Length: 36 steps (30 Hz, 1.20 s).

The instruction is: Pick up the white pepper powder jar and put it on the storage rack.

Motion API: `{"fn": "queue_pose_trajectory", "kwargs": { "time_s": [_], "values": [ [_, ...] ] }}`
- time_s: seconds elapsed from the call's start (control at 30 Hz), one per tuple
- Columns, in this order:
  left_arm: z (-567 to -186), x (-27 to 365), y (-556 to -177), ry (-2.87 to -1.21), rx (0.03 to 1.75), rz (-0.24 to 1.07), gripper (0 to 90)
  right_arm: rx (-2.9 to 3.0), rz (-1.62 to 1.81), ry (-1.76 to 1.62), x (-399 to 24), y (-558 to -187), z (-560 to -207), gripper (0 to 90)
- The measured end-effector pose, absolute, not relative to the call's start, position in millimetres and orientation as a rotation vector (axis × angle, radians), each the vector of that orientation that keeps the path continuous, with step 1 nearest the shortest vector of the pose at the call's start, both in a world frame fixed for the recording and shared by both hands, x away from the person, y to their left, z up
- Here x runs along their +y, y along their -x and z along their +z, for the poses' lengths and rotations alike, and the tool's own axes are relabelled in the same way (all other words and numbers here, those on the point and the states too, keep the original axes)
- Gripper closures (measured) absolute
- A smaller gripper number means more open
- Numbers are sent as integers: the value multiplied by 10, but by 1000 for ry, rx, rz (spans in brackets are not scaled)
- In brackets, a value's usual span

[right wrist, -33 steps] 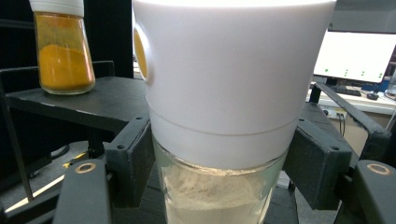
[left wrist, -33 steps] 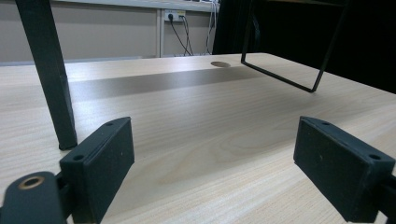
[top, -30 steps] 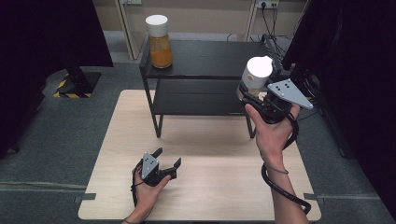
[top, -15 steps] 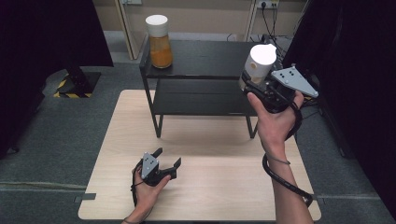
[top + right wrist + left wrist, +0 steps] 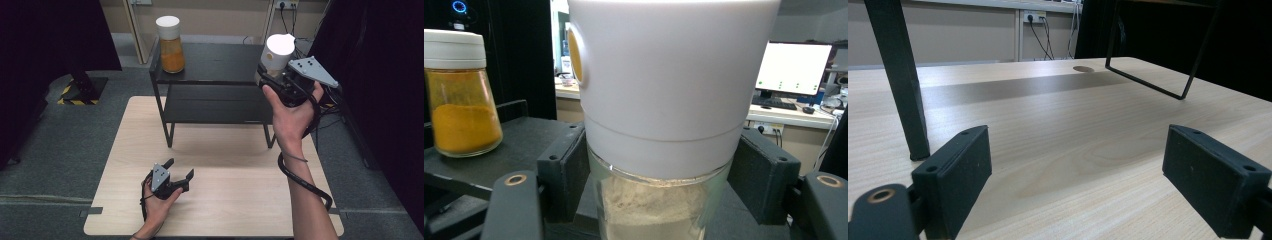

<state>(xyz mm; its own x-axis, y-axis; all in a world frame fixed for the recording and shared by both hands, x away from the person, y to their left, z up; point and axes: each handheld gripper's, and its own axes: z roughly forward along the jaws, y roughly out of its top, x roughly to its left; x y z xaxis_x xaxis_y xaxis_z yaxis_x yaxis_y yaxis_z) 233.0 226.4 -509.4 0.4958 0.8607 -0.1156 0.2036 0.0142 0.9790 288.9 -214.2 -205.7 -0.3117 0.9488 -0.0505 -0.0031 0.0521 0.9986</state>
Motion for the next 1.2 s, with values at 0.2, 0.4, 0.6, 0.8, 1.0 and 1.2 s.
{"fn": "queue_pose_trajectory", "kwargs": {
  "time_s": [0.2,0.4,0.6,0.8,1.0,1.2],
  "values": [
    [-5094,2262,-2330,-1502,968,663,119,1466,1380,-1023,-2104,-2995,-1998,308],
    [-5092,2263,-2331,-1503,968,663,119,1459,1364,-1049,-2085,-3107,-1949,307],
    [-5092,2264,-2332,-1503,969,662,119,1453,1355,-1079,-2102,-3238,-1922,307],
    [-5091,2265,-2333,-1503,969,661,118,1445,1351,-1096,-2125,-3348,-1934,307],
    [-5090,2266,-2334,-1504,969,660,118,1450,1328,-1120,-2116,-3439,-1928,307],
    [-5091,2271,-2336,-1502,970,657,117,1456,1314,-1131,-2096,-3502,-1921,307]
  ]
}}
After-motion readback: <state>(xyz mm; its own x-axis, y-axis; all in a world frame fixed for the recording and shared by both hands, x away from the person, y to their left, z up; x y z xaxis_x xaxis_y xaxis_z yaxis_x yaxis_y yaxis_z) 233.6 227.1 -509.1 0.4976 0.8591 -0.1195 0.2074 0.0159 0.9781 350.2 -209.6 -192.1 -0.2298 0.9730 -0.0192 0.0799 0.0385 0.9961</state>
